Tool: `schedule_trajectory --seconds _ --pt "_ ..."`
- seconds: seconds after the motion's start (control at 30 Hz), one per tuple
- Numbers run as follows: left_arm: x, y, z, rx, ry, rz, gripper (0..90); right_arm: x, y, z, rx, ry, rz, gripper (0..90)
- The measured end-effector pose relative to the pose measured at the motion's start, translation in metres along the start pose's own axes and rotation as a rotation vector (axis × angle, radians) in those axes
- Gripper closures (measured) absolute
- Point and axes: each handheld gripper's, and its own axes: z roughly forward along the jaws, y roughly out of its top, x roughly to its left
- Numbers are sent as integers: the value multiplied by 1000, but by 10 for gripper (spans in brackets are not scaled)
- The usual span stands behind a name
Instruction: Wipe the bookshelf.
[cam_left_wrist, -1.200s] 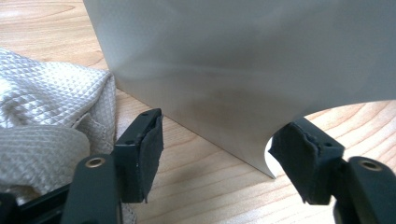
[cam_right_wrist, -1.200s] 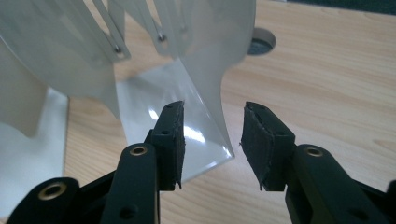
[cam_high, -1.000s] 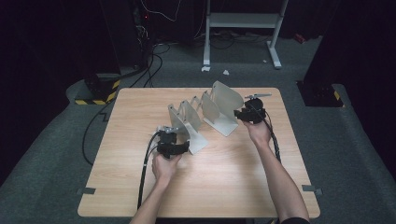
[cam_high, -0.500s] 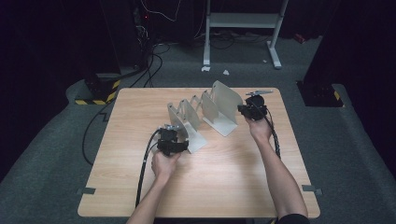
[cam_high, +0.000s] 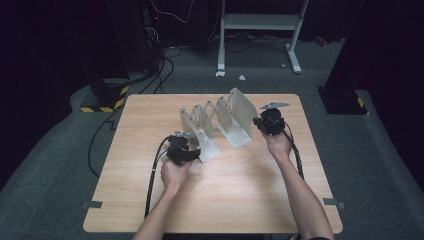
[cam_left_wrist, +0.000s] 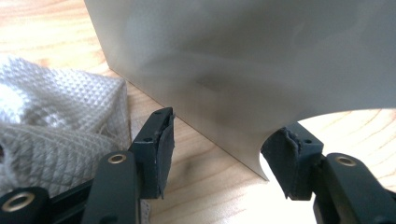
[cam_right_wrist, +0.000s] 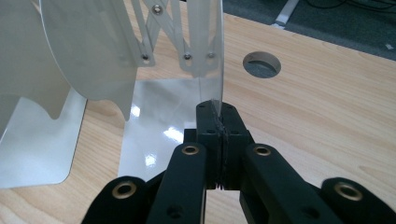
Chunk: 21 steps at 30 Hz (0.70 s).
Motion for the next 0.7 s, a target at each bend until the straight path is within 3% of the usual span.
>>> schedule_trajectory --seconds 0.1,0.23,0.3,0.7 --pt "1 3 1 -4 6 11 459 4 -5 -6 1 -13 -7 899" --pt "4 3 3 0 -16 6 479 6 -12 -14 -8 -22 -2 899" --pt "5 3 2 -2 -31 13 530 8 -17 -18 -11 -30 -4 899" --pt "16 2 1 6 -30 3 614 14 -39 -40 -34 -62 43 900"
